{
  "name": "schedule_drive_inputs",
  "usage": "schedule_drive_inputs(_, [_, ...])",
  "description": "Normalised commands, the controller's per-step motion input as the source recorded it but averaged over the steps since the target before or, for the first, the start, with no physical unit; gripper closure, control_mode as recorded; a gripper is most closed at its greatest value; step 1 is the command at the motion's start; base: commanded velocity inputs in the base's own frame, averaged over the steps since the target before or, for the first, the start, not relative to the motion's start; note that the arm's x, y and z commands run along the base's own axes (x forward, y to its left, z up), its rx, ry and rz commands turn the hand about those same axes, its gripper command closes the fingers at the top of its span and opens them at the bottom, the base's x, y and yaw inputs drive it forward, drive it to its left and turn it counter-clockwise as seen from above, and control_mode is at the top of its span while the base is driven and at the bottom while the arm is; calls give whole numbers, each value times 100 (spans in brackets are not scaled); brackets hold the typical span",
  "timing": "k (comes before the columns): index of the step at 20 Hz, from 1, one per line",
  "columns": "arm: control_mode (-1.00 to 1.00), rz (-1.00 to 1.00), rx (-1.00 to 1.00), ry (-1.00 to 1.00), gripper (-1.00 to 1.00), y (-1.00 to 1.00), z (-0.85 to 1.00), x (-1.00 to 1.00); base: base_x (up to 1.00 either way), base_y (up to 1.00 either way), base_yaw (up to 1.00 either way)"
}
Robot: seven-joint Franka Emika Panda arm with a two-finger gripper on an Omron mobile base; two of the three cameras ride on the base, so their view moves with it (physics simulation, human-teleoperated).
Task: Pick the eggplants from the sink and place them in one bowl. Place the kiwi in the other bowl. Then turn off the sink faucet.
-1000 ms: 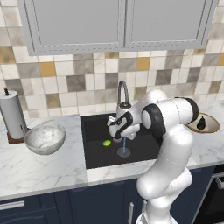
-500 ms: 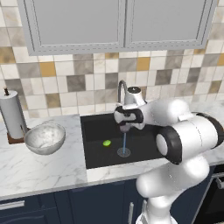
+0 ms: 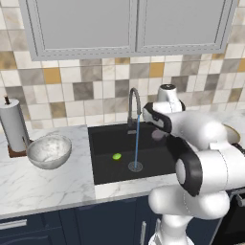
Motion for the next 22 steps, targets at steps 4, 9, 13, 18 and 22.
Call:
schedule_drive_inputs(4, [-100, -14, 0, 24, 100, -80, 37, 0, 0, 0, 0])
schedule_drive_inputs(9, [-100, -9, 0, 15, 100, -73, 13, 11, 0, 0, 0])
schedule_drive_inputs(13, [-100, 0, 0, 0, 100, -59, -11, 8, 0, 0, 0])
schedule_drive_inputs(18, [-100, 0, 2, -1, 100, -60, -22, 10, 0, 0, 0])
schedule_drive_inputs(22, [-100, 0, 4, -4, 100, -69, -23, 15, 0, 0, 0])
